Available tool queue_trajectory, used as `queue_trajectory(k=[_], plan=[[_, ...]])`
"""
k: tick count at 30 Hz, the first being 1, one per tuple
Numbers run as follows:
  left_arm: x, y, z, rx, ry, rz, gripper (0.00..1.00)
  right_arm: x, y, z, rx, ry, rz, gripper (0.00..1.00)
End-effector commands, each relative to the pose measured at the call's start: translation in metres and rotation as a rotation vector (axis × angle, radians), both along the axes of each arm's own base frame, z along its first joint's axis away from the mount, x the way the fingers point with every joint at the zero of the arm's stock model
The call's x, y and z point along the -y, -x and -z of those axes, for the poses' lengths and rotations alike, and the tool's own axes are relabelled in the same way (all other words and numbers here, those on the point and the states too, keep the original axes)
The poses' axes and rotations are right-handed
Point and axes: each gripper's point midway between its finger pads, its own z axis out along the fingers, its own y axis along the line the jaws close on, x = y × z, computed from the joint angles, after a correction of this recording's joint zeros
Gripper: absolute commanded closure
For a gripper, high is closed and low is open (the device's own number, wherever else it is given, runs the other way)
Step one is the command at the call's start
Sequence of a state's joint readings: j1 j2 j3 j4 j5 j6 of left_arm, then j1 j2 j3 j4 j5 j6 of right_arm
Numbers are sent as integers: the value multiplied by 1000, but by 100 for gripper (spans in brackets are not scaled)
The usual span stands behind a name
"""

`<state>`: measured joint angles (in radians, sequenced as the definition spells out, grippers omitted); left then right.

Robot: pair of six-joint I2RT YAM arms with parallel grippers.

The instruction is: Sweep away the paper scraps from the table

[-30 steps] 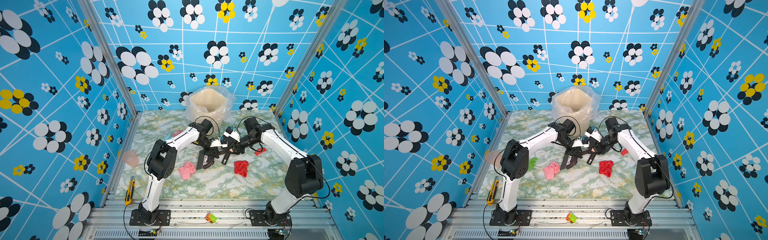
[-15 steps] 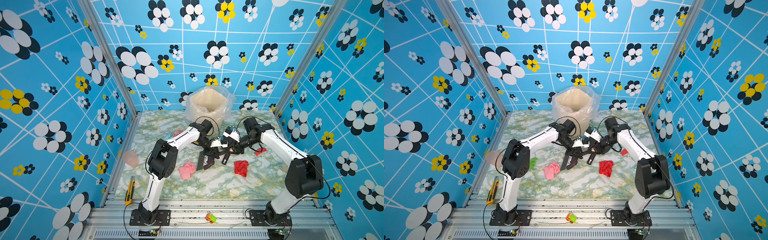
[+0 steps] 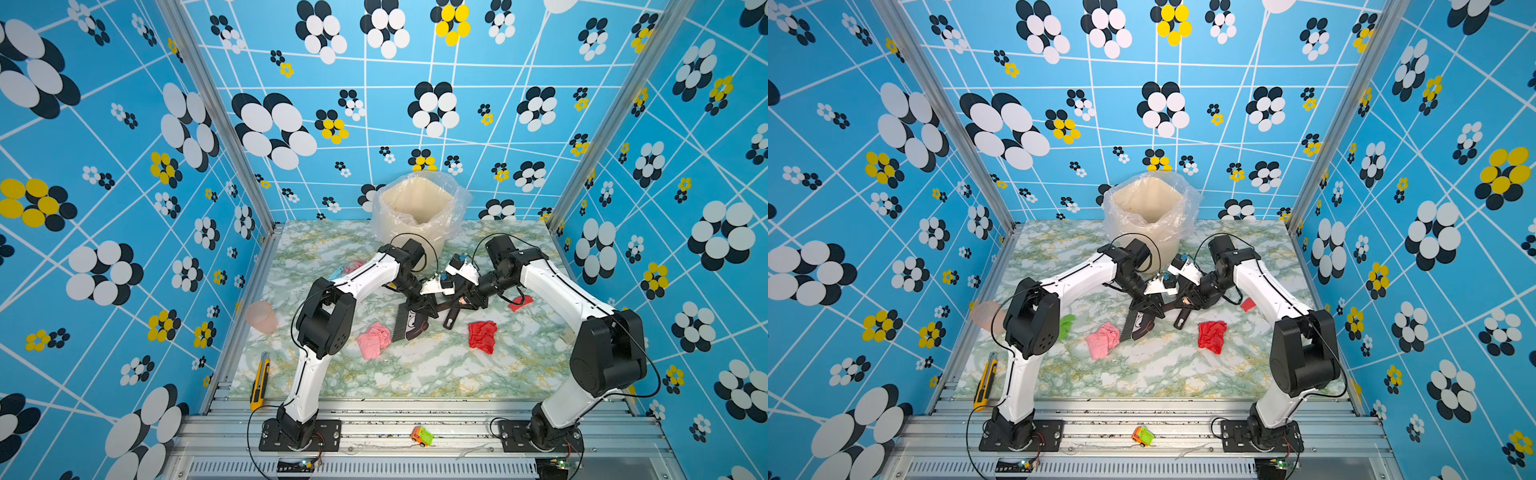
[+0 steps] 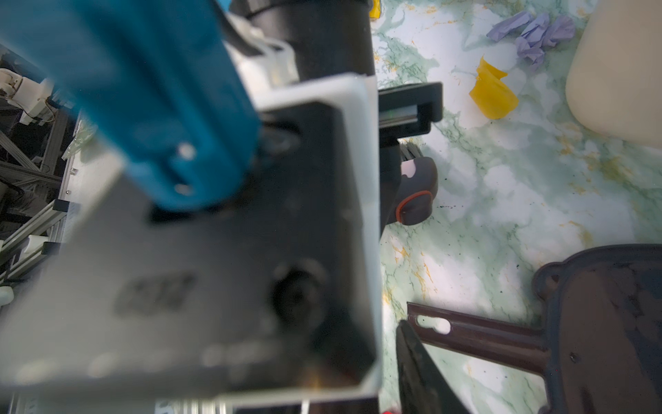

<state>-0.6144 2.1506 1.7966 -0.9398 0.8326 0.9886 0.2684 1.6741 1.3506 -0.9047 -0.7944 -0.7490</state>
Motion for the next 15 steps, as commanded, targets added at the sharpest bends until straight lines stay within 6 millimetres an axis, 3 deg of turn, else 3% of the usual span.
queue_trajectory(k=[1, 8, 15], plan=[[4, 0, -14, -26, 48, 12, 100, -2, 6, 1, 19, 1, -22, 73], [4, 2, -14, -41, 48, 17, 100, -3, 7, 4, 19, 9, -27, 69], [4, 2, -14, -52, 49, 18, 100, -2, 6, 4, 27, 17, -26, 74]])
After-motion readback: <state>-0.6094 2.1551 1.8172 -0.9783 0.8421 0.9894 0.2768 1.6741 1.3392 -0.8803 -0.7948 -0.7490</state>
